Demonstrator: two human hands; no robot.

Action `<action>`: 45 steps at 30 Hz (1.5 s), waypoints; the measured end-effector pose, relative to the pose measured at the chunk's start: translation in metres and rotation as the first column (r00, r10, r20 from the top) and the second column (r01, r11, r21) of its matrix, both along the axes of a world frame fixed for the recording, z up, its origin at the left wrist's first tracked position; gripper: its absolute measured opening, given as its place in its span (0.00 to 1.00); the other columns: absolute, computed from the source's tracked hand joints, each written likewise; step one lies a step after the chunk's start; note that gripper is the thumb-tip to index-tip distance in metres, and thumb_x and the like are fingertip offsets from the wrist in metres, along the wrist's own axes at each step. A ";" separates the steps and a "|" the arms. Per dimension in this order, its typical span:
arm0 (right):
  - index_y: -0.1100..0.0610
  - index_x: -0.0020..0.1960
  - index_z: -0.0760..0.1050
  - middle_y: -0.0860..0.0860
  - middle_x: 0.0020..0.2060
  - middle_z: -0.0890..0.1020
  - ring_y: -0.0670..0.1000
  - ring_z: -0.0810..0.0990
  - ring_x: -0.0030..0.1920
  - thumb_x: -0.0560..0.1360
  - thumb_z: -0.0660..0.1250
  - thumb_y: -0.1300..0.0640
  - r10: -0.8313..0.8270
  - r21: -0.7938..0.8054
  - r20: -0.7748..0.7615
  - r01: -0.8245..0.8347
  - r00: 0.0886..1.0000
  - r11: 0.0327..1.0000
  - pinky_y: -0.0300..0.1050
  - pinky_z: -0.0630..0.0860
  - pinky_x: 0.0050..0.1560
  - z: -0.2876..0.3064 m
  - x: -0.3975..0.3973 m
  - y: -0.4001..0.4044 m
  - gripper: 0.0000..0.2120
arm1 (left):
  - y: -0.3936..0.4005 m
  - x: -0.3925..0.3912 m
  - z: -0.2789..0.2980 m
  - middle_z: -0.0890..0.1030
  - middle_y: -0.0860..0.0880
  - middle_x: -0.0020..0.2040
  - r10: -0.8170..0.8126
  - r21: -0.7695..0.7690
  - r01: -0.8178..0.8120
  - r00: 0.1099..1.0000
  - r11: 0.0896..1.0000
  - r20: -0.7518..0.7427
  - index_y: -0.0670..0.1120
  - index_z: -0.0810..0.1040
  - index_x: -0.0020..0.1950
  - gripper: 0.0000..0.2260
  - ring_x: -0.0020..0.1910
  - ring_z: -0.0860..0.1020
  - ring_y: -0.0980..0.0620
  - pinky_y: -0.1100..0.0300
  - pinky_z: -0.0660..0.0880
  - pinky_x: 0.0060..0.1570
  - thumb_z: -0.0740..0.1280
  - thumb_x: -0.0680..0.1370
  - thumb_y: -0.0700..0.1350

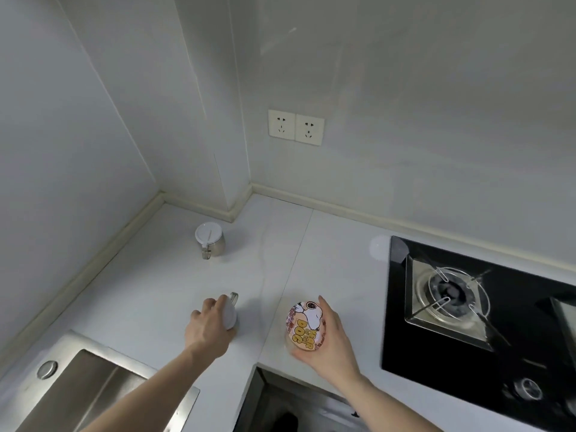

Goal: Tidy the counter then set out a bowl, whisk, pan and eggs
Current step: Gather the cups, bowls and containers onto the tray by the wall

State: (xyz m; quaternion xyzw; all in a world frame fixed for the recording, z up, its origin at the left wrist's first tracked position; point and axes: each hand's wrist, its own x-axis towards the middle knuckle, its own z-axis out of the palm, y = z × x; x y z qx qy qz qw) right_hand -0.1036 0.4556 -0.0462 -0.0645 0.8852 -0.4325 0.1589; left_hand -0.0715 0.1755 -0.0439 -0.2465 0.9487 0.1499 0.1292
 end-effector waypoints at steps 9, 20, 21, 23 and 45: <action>0.39 0.64 0.69 0.39 0.58 0.82 0.42 0.83 0.57 0.58 0.87 0.51 -0.307 -0.201 0.055 0.312 0.950 0.929 0.45 0.80 0.59 -0.002 0.018 -0.023 0.41 | -0.002 -0.010 -0.007 0.69 0.54 0.64 -0.116 0.067 0.117 0.993 0.991 -0.016 0.59 0.62 0.71 0.27 0.50 0.73 0.46 0.54 0.74 0.38 0.68 0.75 0.59; 0.38 0.61 0.70 0.36 0.52 0.84 0.39 0.84 0.51 0.55 0.87 0.48 -0.509 -0.274 0.072 0.508 0.858 0.817 0.40 0.81 0.55 0.026 0.024 0.005 0.41 | 0.036 -0.032 0.013 0.69 0.59 0.68 -0.273 0.192 0.289 0.956 0.938 -0.109 0.62 0.62 0.75 0.33 0.59 0.73 0.49 0.53 0.78 0.52 0.69 0.71 0.59; 0.38 0.62 0.70 0.36 0.52 0.84 0.39 0.84 0.52 0.55 0.87 0.49 -0.510 -0.279 0.058 0.504 0.858 0.817 0.40 0.80 0.54 0.031 0.025 0.010 0.41 | 0.045 -0.032 0.019 0.69 0.60 0.68 -0.269 0.201 0.295 0.952 0.934 -0.146 0.63 0.62 0.75 0.33 0.60 0.73 0.49 0.53 0.78 0.53 0.68 0.71 0.61; 0.38 0.62 0.70 0.37 0.53 0.83 0.39 0.84 0.53 0.54 0.88 0.50 -0.538 -0.288 0.043 0.526 0.842 0.800 0.38 0.80 0.54 0.042 0.030 0.029 0.42 | 0.072 -0.034 0.035 0.70 0.61 0.68 -0.301 0.221 0.344 0.931 0.913 -0.207 0.63 0.63 0.75 0.35 0.61 0.73 0.50 0.55 0.77 0.53 0.69 0.69 0.63; 0.41 0.65 0.69 0.35 0.54 0.82 0.38 0.82 0.55 0.55 0.87 0.58 -0.834 -0.480 -0.171 0.695 0.524 0.535 0.32 0.79 0.52 0.147 0.167 0.322 0.46 | 0.416 0.013 0.165 0.78 0.64 0.52 -0.540 0.311 0.733 0.665 0.605 -0.516 0.66 0.70 0.62 0.32 0.51 0.77 0.56 0.57 0.76 0.47 0.73 0.59 0.64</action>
